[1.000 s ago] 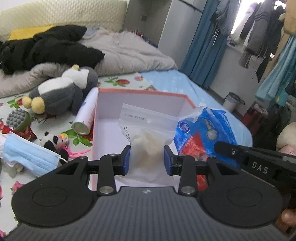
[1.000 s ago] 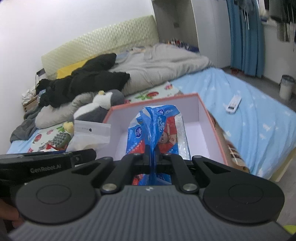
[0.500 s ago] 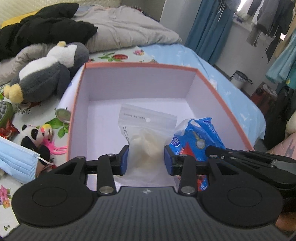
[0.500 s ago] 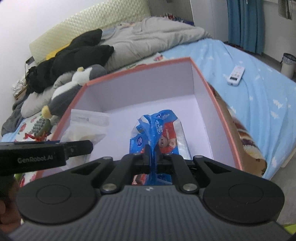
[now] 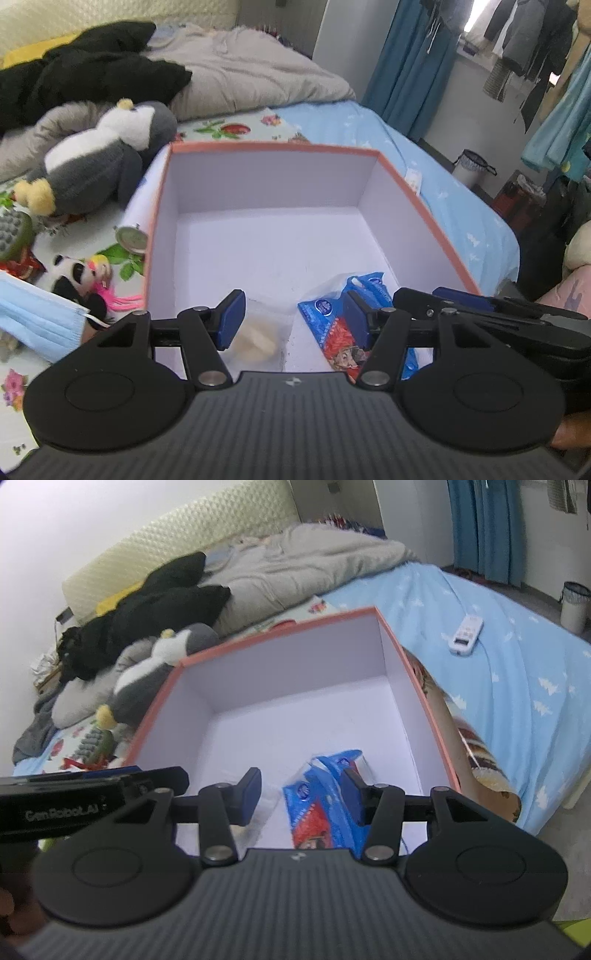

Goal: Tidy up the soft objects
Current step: 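Lower both items into the box and open both tools, then withdraw both tools from the box toward the blue face mask, then grasp the blue face mask with the left tool while the right tool grasps the panda plush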

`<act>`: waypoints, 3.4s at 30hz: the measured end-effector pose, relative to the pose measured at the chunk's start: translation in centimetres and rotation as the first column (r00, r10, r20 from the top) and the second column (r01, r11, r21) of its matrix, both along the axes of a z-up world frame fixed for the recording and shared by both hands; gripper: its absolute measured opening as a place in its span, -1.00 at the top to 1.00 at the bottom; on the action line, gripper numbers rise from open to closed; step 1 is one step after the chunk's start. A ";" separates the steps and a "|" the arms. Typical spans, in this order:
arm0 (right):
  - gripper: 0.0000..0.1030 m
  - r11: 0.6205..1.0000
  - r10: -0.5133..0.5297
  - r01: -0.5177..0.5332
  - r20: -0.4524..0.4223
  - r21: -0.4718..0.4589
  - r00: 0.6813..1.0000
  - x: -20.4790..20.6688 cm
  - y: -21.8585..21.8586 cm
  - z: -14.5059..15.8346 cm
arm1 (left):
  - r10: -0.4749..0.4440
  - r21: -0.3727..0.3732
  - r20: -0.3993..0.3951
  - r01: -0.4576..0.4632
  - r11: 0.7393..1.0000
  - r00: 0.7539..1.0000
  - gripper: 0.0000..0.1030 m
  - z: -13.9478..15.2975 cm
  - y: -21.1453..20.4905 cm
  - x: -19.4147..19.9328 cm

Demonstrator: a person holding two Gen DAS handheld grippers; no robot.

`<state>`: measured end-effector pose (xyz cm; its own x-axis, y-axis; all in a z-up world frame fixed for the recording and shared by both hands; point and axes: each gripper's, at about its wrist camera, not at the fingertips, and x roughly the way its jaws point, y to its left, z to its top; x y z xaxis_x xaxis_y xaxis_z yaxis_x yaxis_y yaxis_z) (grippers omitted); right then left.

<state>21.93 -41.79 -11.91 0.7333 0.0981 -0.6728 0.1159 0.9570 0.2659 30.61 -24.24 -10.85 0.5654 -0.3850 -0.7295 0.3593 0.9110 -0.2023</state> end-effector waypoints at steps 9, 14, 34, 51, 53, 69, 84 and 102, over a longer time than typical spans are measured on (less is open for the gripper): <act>0.01 1.000 0.031 -0.031 0.127 -0.007 0.991 -4.2 2.4 5.7 | 0.026 -0.034 0.105 -0.022 0.999 0.994 -0.25 6.2 3.5 -5.3; 0.01 0.999 0.050 -0.046 0.189 -0.022 0.981 -6.7 3.8 8.4 | 0.038 -0.058 0.160 -0.029 0.998 0.986 -0.25 9.2 5.3 -8.6; 0.01 0.968 0.249 -0.235 0.292 -0.082 0.924 -12.6 11.1 14.4 | 0.191 -0.110 0.295 -0.165 0.980 0.936 -0.25 16.3 14.4 -21.0; 0.01 0.918 0.393 -0.392 0.257 -0.056 0.883 -14.3 18.5 12.8 | 0.394 -0.092 0.262 -0.384 0.919 0.881 -0.26 15.2 23.8 -27.6; 0.01 0.910 0.411 -0.413 0.242 -0.042 0.879 -14.5 19.2 12.1 | 0.416 -0.090 0.251 -0.407 0.909 0.874 -0.28 14.5 24.4 -28.2; 0.01 0.913 0.400 -0.407 0.154 0.014 0.903 -13.0 21.4 7.8 | 0.507 -0.113 0.110 -0.496 0.861 0.855 -0.28 7.3 28.0 -25.8; 0.01 0.921 0.383 -0.388 0.124 0.022 0.915 -5.3 22.4 5.1 | 0.514 -0.135 0.015 -0.507 0.851 0.858 -0.28 1.2 29.4 -16.5; 0.01 0.933 0.359 -0.358 -0.035 0.041 0.932 9.2 25.2 0.3 | 0.504 -0.277 -0.191 -0.539 0.796 0.842 -0.28 -8.0 30.4 -5.6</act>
<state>31.08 -16.63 -11.57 0.6166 0.3723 -0.6937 -0.2218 0.9276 0.3007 24.96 6.20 -18.86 0.6749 -0.2660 -0.6883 -0.1909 0.8381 -0.5110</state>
